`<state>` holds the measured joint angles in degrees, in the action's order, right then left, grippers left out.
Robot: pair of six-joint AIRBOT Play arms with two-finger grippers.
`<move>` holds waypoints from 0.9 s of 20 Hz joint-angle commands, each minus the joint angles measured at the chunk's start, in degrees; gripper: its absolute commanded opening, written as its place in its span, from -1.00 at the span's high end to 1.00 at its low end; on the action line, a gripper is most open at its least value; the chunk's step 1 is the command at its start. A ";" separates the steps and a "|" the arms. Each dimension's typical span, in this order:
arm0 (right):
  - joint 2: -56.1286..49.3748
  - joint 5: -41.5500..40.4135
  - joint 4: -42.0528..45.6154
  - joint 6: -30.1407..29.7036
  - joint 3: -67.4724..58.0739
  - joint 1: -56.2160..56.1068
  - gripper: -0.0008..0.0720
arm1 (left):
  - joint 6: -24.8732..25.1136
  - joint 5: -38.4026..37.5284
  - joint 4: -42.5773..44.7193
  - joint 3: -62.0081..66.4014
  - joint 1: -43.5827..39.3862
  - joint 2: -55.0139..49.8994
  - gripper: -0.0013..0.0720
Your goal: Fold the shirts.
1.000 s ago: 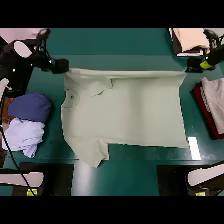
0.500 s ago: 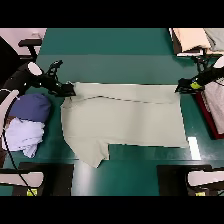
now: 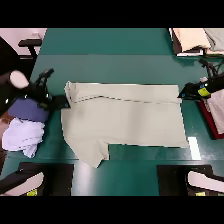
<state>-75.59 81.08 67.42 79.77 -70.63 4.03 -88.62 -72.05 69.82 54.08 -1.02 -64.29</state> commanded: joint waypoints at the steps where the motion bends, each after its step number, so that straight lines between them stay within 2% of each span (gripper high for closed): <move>1: 8.63 -2.12 -0.39 -1.05 7.50 0.33 -0.09 | -6.14 -2.05 0.28 -15.58 0.00 13.94 -0.68; 5: 12.70 -4.48 -0.44 -1.05 10.36 0.33 -0.09 | -9.03 -1.95 -5.16 -28.81 0.00 24.15 -0.68; 9: 12.70 -4.63 -0.42 -1.09 10.36 0.26 -0.09 | -9.94 1.57 -7.72 -35.85 0.00 25.35 -0.68; 13: 12.72 -5.55 -0.44 -1.11 10.36 0.26 -0.09 | -6.67 9.73 -15.87 -39.74 -0.02 25.35 -0.68; 18: 12.72 -6.75 -0.46 -1.09 10.36 0.26 -0.09 | -5.40 12.52 -19.45 -41.77 -0.02 25.35 -0.67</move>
<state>-62.94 75.05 66.98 78.67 -60.29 4.32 -95.04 -62.94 52.10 13.89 -0.99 -38.98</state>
